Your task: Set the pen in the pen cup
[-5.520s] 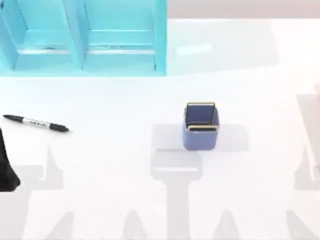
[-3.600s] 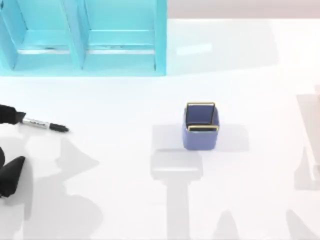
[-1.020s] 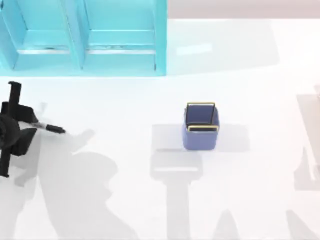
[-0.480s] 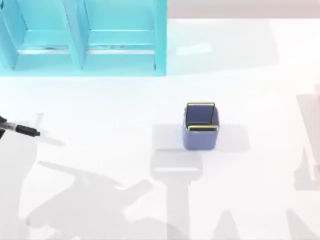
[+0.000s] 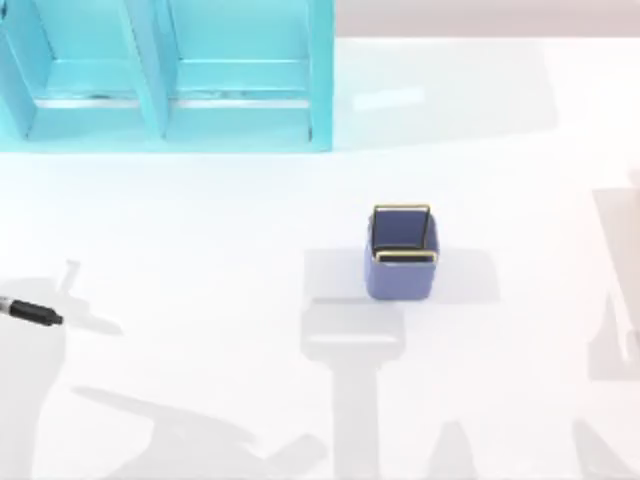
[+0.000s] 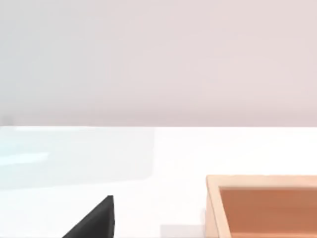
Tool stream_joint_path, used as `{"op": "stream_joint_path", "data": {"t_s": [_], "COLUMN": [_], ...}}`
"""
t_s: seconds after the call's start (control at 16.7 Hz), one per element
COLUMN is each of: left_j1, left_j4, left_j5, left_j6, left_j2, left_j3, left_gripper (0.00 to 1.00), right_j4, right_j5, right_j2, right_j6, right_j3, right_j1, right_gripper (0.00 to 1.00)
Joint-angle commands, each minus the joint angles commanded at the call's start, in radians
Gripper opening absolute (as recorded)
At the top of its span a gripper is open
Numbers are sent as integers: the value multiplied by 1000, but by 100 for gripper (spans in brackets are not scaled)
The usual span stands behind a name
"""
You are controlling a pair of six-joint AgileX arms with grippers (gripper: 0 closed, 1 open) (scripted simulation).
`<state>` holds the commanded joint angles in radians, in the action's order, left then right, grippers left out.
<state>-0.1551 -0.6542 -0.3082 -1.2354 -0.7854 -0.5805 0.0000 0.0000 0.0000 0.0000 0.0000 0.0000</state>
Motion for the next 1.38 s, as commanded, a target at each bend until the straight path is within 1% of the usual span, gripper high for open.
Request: {"op": "stream_joint_path", "data": {"t_s": [0.3, 0.42, 0.54, 0.66, 0.84, 1.02, 1.38], "left_j1": [9, 38, 89, 161, 303, 469, 823], "left_j4": [5, 24, 61, 114, 229, 382, 741], "left_j5": [11, 62, 154, 278, 508, 768, 1301], "left_j6": [7, 35, 86, 155, 286, 429, 701], "left_j2": [-13, -58, -133, -231, -404, -589, -956], "left_j3": [-7, -24, -57, -105, -211, -353, -682], "left_gripper": [0, 0, 0, 0, 0, 0, 0], "right_j4": [0, 0, 0, 0, 0, 0, 0], "right_j5": [0, 0, 0, 0, 0, 0, 0], "right_j2": [0, 0, 0, 0, 0, 0, 0], "right_j6": [0, 0, 0, 0, 0, 0, 0], "right_j3": [0, 0, 0, 0, 0, 0, 0], "right_j1": [0, 0, 0, 0, 0, 0, 0], "right_gripper": [100, 100, 100, 100, 100, 100, 100]}}
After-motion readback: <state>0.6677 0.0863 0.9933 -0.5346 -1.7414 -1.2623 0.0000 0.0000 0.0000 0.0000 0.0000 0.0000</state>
